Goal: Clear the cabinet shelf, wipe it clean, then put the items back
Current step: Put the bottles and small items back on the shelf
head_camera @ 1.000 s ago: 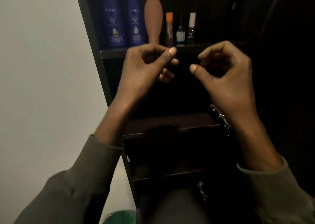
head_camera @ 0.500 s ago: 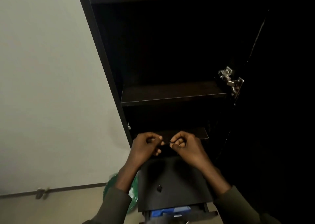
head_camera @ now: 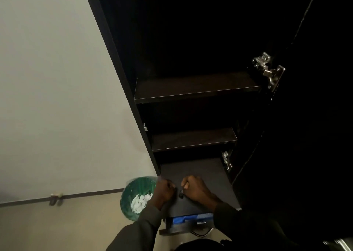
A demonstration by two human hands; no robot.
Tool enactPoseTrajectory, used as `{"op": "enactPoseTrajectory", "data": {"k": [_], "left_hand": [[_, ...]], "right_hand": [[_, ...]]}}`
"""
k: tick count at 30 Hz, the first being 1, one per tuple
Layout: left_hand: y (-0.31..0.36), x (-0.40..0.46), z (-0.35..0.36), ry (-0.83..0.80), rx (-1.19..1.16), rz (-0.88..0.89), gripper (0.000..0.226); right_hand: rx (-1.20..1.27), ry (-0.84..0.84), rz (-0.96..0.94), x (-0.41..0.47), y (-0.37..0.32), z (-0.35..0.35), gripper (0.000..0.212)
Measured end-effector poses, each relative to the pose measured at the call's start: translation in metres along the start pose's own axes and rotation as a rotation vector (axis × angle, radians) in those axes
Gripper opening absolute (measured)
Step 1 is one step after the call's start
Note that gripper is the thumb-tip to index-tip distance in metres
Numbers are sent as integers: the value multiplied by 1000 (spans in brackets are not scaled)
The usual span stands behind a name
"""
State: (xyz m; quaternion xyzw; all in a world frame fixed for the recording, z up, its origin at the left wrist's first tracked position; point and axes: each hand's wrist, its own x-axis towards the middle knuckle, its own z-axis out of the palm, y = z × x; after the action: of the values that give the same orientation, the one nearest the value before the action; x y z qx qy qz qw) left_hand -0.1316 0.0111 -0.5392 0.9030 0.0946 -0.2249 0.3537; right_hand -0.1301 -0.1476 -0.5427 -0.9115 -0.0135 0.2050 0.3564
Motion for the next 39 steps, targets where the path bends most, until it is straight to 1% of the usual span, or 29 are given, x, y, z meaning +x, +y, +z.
{"op": "enactPoseTrajectory", "data": {"k": [2, 6, 9, 13, 15, 21, 23, 25, 26, 27, 29, 31, 34, 37, 39], "left_hand": [[-9, 2, 7, -21, 15, -12, 18], [-19, 9, 11, -15, 16, -18, 19], [-21, 12, 9, -18, 21, -13, 20], [-24, 17, 7, -44, 23, 6, 19], [-24, 20, 6, -53, 37, 18, 19], [-24, 31, 7, -70, 88, 52, 23], [-24, 34, 9, -78, 99, 59, 22], [-22, 38, 12, -87, 107, 69, 21], [-22, 40, 13, -96, 105, 72, 20], [-22, 42, 14, -104, 106, 71, 20], [-21, 43, 14, -105, 117, 67, 18], [-21, 42, 14, -92, 113, 58, 18], [-17, 39, 15, -84, 119, 51, 14], [-25, 42, 19, -94, 111, 25, 18], [-29, 41, 21, -85, 115, -4, 14]], "right_hand": [[-43, -10, -29, 7, 5, 11, 21], [-166, -22, -65, 23, 12, 28, 23], [-213, -39, -62, 33, 27, 43, 32], [-217, -41, -13, 59, 62, 69, 40], [-232, -58, -25, 62, 60, 69, 40], [-324, -81, -153, 62, 49, 62, 31], [-352, -85, -175, 61, 50, 62, 27], [-363, -71, -164, 62, 52, 62, 18], [-337, -77, -147, 65, 57, 65, 13], [-317, -69, -168, 72, 67, 71, 11], [-339, -36, -236, 81, 83, 80, 15], [-384, -8, -273, 78, 82, 77, 15], [-380, 55, -359, 72, 77, 77, 15], [-365, 52, -365, 70, 77, 84, 22], [-354, 56, -378, 70, 77, 86, 17]]}}
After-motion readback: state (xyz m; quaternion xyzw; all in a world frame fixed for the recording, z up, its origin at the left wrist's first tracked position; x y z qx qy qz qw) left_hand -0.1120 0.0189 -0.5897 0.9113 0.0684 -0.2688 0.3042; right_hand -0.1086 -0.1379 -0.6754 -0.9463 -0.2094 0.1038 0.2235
